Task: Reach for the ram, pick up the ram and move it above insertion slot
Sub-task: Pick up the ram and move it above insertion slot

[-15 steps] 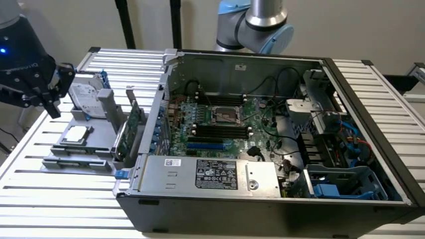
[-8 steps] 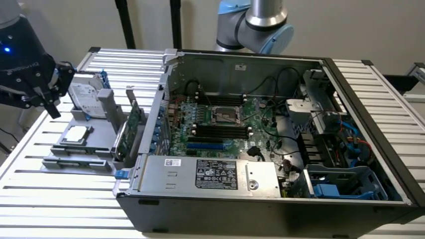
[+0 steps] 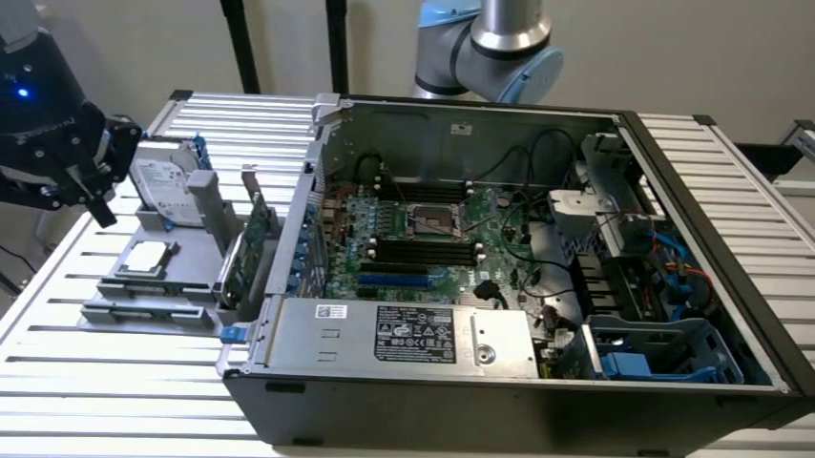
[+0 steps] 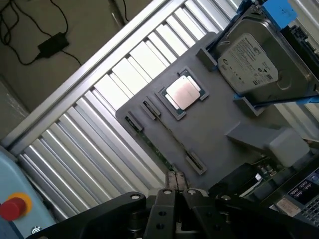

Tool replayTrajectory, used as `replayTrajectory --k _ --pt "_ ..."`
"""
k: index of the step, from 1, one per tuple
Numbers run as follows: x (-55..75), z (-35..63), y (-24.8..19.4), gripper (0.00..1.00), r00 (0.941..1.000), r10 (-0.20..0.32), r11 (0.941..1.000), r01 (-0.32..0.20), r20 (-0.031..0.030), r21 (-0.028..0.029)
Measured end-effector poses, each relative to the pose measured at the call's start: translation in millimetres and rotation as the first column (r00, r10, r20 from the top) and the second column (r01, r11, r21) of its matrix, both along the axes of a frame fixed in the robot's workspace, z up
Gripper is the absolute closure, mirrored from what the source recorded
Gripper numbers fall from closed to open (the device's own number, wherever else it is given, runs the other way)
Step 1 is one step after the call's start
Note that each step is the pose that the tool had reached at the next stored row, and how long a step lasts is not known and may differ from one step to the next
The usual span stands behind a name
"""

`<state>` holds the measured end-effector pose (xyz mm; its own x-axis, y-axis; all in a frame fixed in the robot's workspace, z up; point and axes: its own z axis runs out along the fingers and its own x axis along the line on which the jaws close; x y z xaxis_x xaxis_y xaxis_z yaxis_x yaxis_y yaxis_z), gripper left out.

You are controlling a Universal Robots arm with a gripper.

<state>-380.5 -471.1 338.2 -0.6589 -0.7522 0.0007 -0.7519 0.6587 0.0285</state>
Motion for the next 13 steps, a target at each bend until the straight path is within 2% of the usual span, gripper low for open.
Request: replayTrajectory --k 4,7,10,13 --pt "-0.1 0.0 0.0 0.89 0.9973 0.073 0.9973 -0.073 -0.0001 0.0000" --pt "0.0 0.0 0.0 0.89 0.9919 0.127 0.9919 -0.127 -0.0001 0.0000" --pt "0.0 -0.1 0.0 0.89 0.9837 0.180 0.9837 -0.180 0.0000 0.0000" --pt "0.0 -0.1 0.0 0.89 0.9722 0.234 0.9722 -0.234 -0.0001 0.0000"
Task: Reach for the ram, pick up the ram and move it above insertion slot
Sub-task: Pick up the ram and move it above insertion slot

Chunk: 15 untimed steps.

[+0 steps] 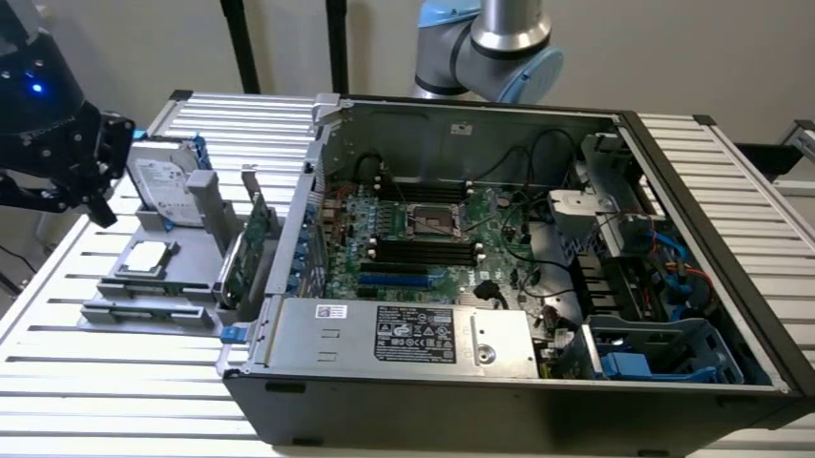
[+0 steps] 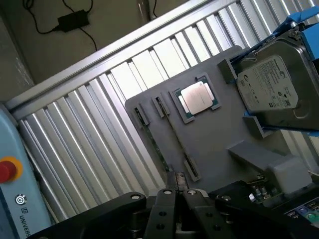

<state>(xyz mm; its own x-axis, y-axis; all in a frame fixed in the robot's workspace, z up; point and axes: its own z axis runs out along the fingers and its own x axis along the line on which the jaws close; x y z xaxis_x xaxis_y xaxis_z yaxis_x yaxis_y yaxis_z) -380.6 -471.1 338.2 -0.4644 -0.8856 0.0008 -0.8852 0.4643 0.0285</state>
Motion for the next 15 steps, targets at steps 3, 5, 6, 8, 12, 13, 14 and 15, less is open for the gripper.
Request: replayTrajectory --k 3,5,6,8,12,13,14,15 --pt "0.0 -0.1 0.0 0.89 0.9985 0.054 0.9985 -0.054 0.0001 0.0000" --pt "0.0 -0.1 0.0 0.89 0.9959 0.090 0.9959 -0.090 0.0000 0.0000" --pt "0.0 -0.2 0.0 0.89 0.9940 0.109 0.9940 -0.109 0.0000 0.0000" --pt "0.0 -0.3 0.0 0.89 0.9894 0.145 0.9894 -0.145 0.0001 0.0000" --pt "0.0 -0.6 0.0 0.89 0.9763 0.216 0.9763 -0.216 0.0000 0.0000" --pt "0.0 -0.7 0.0 0.89 0.9723 0.234 0.9723 -0.234 0.0000 0.0000" --pt "0.0 -0.8 0.0 0.89 0.9679 0.251 0.9679 -0.251 0.0000 -0.0001" --pt "0.0 -1.0 0.0 0.89 0.9628 0.270 0.9628 -0.270 0.0000 -0.0001"
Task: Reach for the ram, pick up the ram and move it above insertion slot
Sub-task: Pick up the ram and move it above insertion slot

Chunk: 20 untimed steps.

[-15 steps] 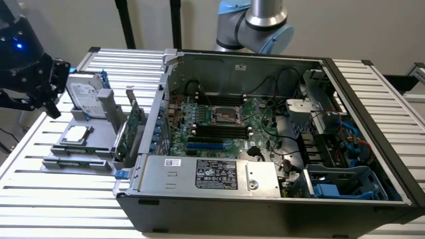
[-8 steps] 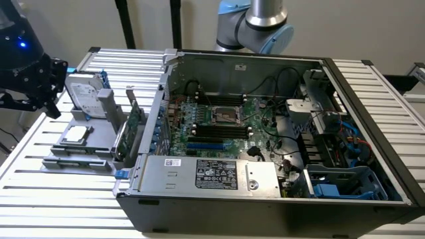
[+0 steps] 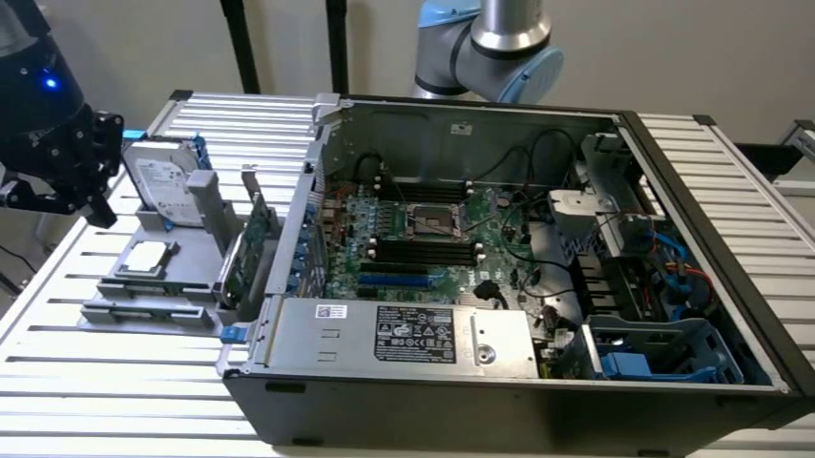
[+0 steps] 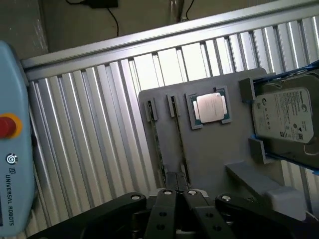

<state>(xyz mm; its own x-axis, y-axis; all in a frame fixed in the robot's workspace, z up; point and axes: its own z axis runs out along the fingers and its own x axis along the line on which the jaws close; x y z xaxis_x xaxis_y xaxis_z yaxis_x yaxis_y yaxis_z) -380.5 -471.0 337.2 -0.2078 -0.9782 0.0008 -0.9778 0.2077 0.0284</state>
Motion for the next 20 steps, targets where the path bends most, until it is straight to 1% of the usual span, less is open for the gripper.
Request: replayTrajectory --k 2,4,8,9,15,16,17,19,20 --pt "0.0 -0.4 0.0 0.89 0.9994 0.036 0.9994 -0.036 0.0003 0.0000" --pt "0.0 -0.8 0.0 0.89 0.9974 0.072 0.9974 -0.072 0.0006 0.0000" --pt "0.0 -1.5 0.0 0.89 0.9899 0.142 0.9899 -0.142 0.0012 0.0001" --pt "0.1 -1.6 0.0 0.89 0.9891 0.148 0.9891 -0.148 0.0014 0.0001" --pt "0.4 -1.5 0.0 0.89 0.9889 0.149 0.9889 -0.149 0.0013 0.0000" --pt "0.5 -1.6 0.0 0.82 0.9889 0.149 0.9889 -0.149 0.0014 0.0000" --pt "0.5 -1.5 0.0 0.82 0.9889 0.149 0.9889 -0.149 0.0013 0.0000" --pt "0.7 -1.6 0.0 0.70 0.9889 0.149 0.9889 -0.149 0.0013 0.0000" --pt "0.7 -1.7 0.0 0.70 0.9889 0.149 0.9889 -0.149 0.0013 0.0000"
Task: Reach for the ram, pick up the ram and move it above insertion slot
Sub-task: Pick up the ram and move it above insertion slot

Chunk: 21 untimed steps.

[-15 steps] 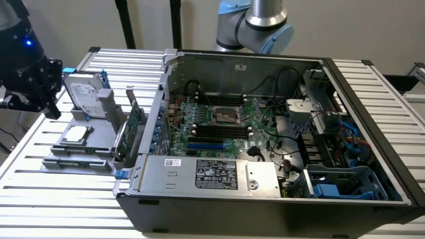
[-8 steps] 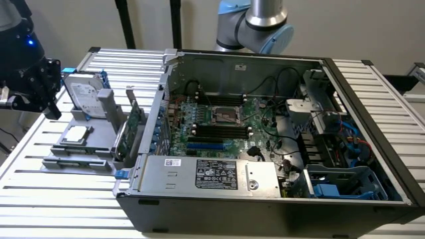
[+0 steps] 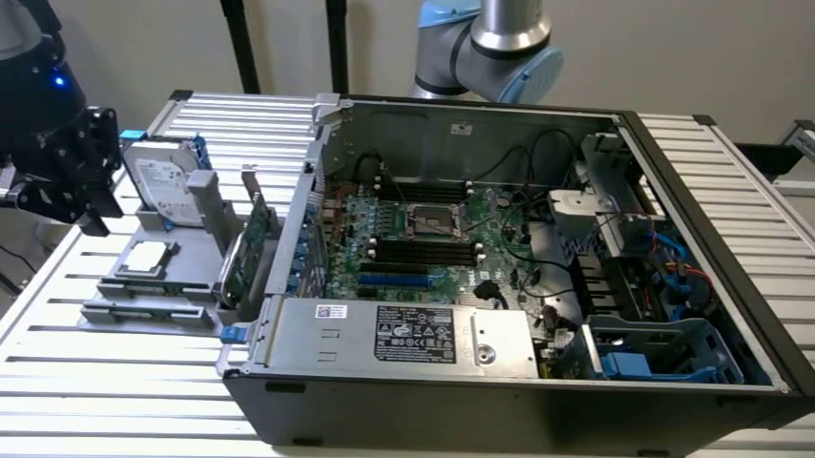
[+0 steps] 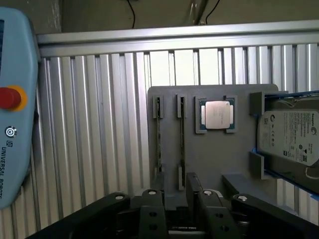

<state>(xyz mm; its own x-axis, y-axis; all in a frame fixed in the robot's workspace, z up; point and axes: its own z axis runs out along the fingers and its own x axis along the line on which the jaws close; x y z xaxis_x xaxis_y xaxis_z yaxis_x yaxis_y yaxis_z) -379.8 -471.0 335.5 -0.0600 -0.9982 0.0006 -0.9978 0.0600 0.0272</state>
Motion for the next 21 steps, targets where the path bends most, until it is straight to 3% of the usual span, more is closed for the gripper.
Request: replayTrajectory --k 1,2,21 --pt "0.1 -0.5 0.0 0.70 1.0000 0.000 1.0000 0.000 0.0001 0.0000" --pt "0.1 -1.4 0.0 0.64 1.0000 0.000 1.0000 0.000 0.0000 0.0000" --pt "0.0 -35.7 -2.4 0.64 1.0000 0.000 1.0000 0.000 0.0005 0.0000"
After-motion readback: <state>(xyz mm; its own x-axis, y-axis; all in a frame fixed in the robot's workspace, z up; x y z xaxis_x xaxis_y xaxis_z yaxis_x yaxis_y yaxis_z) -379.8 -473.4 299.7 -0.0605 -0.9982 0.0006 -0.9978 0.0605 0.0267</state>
